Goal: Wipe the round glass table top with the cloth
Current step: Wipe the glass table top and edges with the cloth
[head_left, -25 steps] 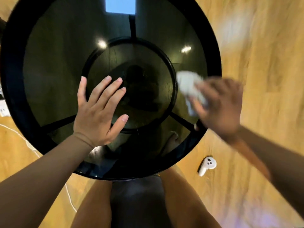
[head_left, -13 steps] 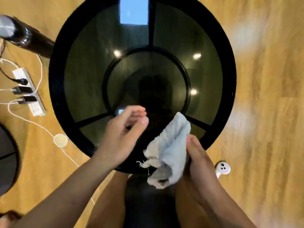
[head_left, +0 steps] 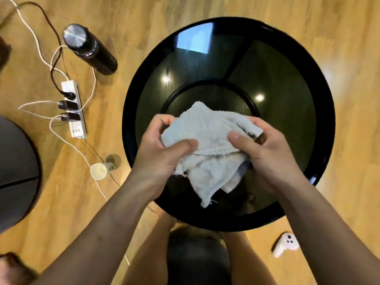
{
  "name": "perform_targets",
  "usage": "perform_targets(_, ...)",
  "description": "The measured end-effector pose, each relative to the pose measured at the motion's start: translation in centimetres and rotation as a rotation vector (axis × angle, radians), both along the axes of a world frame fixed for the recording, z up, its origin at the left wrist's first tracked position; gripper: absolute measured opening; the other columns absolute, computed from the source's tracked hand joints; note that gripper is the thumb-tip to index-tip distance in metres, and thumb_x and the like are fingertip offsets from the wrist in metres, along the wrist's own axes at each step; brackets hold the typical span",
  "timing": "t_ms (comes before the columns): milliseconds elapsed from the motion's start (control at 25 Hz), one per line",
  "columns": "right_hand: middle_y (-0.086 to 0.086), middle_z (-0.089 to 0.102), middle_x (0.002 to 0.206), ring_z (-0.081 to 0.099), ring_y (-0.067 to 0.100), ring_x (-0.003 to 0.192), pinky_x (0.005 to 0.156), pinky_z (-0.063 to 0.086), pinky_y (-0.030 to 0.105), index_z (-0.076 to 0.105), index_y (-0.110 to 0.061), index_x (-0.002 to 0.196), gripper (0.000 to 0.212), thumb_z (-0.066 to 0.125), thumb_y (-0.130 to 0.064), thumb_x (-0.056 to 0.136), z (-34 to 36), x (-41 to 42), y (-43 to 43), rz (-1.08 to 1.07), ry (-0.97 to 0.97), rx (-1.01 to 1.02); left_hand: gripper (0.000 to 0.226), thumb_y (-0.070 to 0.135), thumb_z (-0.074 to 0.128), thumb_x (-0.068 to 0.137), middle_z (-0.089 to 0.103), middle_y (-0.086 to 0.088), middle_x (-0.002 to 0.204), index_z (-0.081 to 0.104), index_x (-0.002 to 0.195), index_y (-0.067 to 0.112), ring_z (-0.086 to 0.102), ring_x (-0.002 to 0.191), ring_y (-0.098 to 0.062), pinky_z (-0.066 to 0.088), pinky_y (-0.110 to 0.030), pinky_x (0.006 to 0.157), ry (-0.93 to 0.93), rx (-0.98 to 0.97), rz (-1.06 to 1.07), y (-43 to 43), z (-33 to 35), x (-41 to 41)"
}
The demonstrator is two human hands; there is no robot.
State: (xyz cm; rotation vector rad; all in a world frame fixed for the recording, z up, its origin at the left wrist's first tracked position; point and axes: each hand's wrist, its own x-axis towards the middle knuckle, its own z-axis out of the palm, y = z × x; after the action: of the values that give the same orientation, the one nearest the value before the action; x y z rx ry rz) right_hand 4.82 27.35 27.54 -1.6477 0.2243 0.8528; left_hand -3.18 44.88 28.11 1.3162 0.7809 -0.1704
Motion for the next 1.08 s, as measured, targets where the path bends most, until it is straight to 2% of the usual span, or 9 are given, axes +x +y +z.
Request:
perform_targets(80,-0.006,0.073,0.096,0.073,0.012,0.084,0.065,0.061,0.031,0.066,-0.023,0.109,0.025,0.071,-0.010,0.088,0.6,3.7,0.4,-0.006,-0.166,0.011,0.040,0.013,0.073,0.072,0.068,0.012,0.086,0.055,0.107,0.020,0.068,0.085,-0.013,0.056,-0.030,0.069,-0.096,0.082,-0.045,2.0,-0.3,0.8)
perform_targets(160,-0.006,0.066,0.113,0.067,0.004,0.097,0.077,0.056,0.018,0.058,-0.021,0.126,0.039,0.072,-0.019,0.090,-0.7,8.3,0.5,0.020,-0.434,-0.258,0.043,0.026,0.069,0.081,0.065,0.004,0.109,0.053,0.120,0.017,0.062,0.104,-0.011,0.052,-0.032,0.092,-0.153,0.445,-0.110,4.5,-1.8,1.6)
perform_targets(280,0.007,0.043,0.149,0.040,0.024,0.138,0.113,0.037,0.037,0.035,-0.020,0.149,0.069,0.055,-0.052,0.091,-5.0,11.7,1.2,0.201,-0.672,-0.816,0.045,0.038,0.051,0.095,0.052,-0.004,0.135,0.046,0.135,0.018,0.047,0.128,-0.018,0.038,-0.048,0.110,-0.036,0.948,-0.111,9.1,-5.9,2.5)
perform_targets(440,0.011,0.009,0.165,0.001,0.036,0.152,0.120,0.006,0.059,0.019,-0.029,0.155,0.071,0.030,-0.064,0.094,-10.2,8.8,6.2,0.356,-0.661,-1.073,0.050,0.033,0.037,0.102,0.044,-0.007,0.149,0.035,0.148,0.014,0.040,0.136,-0.015,0.031,-0.033,0.115,-0.005,0.762,-0.065,10.8,-10.5,2.6)
perform_targets(560,0.014,0.007,0.165,-0.001,0.040,0.151,0.120,0.003,0.060,0.015,-0.027,0.157,0.072,0.027,-0.063,0.095,-10.9,6.2,13.0,0.372,-0.760,-1.087,0.049,0.029,0.036,0.100,0.048,-0.013,0.143,0.039,0.143,0.006,0.046,0.131,-0.019,0.036,-0.031,0.111,-0.151,0.782,0.073,10.4,-11.9,2.2)
perform_targets(720,0.013,0.004,0.166,-0.003,0.036,0.152,0.120,-0.001,0.059,0.016,-0.029,0.156,0.066,0.030,-0.055,0.097,-10.8,1.4,21.4,0.855,-0.995,-0.836,0.052,0.030,0.037,0.099,0.049,-0.023,0.135,0.040,0.136,-0.007,0.049,0.127,-0.032,0.038,-0.043,0.108,-0.242,0.941,0.102,10.9,-12.5,1.5)
perform_targets(800,0.007,0.014,0.165,0.007,0.028,0.152,0.119,0.001,0.060,0.026,-0.030,0.154,0.061,0.038,-0.047,0.097,-10.9,3.8,20.3,0.935,-1.102,-0.788,0.051,0.029,0.039,0.099,0.048,-0.023,0.137,0.038,0.137,-0.005,0.047,0.128,-0.031,0.038,-0.046,0.110,-0.269,0.963,0.023,10.9,-12.8,1.7)
perform_targets(920,0.002,0.030,0.160,0.026,0.024,0.148,0.120,0.009,0.059,0.038,-0.029,0.148,0.055,0.042,-0.035,0.093,-10.9,10.5,11.6,0.702,-1.094,-0.949,0.051,0.023,0.043,0.096,0.045,-0.020,0.141,0.036,0.141,-0.002,0.044,0.132,-0.028,0.036,-0.047,0.112,-0.245,0.951,-0.026,10.4,-12.6,1.8)
perform_targets(1080,0.013,0.046,0.146,0.048,0.036,0.130,0.113,0.033,0.055,0.044,-0.026,0.140,0.060,0.031,-0.040,0.083,-10.4,17.1,-3.1,0.292,-0.798,-1.119,0.052,0.020,0.045,0.094,0.045,-0.022,0.140,0.037,0.140,-0.002,0.044,0.132,-0.030,0.035,-0.047,0.113,-0.282,0.947,-0.022,10.4,-12.7,1.7)
